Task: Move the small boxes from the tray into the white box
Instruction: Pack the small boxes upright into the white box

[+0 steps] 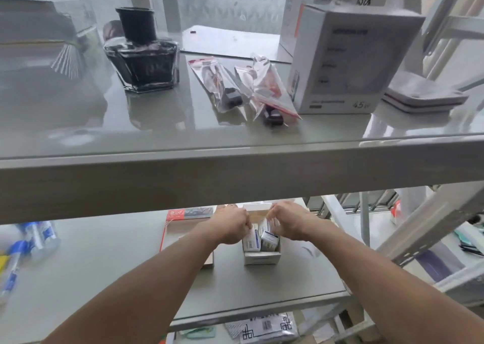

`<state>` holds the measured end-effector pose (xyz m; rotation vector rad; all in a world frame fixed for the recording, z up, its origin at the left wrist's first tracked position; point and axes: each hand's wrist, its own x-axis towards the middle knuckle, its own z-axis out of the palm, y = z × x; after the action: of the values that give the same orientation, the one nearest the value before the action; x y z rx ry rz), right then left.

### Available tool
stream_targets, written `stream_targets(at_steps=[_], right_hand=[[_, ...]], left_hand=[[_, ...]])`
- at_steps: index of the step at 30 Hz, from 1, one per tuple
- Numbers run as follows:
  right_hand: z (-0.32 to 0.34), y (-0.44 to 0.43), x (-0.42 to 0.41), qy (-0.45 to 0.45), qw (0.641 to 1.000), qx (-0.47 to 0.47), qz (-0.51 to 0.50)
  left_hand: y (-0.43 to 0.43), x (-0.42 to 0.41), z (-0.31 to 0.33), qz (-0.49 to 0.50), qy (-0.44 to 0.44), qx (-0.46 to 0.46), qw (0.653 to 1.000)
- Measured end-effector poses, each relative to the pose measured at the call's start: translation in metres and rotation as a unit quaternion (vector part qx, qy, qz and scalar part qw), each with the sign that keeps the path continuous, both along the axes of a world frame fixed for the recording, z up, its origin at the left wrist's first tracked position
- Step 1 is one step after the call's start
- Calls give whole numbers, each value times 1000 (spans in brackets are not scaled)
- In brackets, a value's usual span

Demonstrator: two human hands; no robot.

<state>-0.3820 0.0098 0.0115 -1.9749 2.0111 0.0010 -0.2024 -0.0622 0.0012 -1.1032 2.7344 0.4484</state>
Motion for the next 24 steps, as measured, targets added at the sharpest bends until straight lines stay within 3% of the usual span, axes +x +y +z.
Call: stream_targets(at_steps=[9, 14, 19, 21, 24], right_hand=[[-12, 1, -5, -5, 998, -56, 19], [-20, 7, -8, -57, 995, -78, -24], [-13, 10, -2, -80, 989, -119, -22], [-7, 7, 5, -77, 988, -130, -10], [-1, -3, 18, -83, 994, -77, -8]], left_hand=[[5, 4, 18, -8, -85, 114, 990], [7, 10, 9, -7, -125, 114, 986], [15, 5, 10, -51, -175, 58, 982], [17, 6, 8, -48, -154, 48, 986], [21, 10, 7, -7, -48, 43, 998]])
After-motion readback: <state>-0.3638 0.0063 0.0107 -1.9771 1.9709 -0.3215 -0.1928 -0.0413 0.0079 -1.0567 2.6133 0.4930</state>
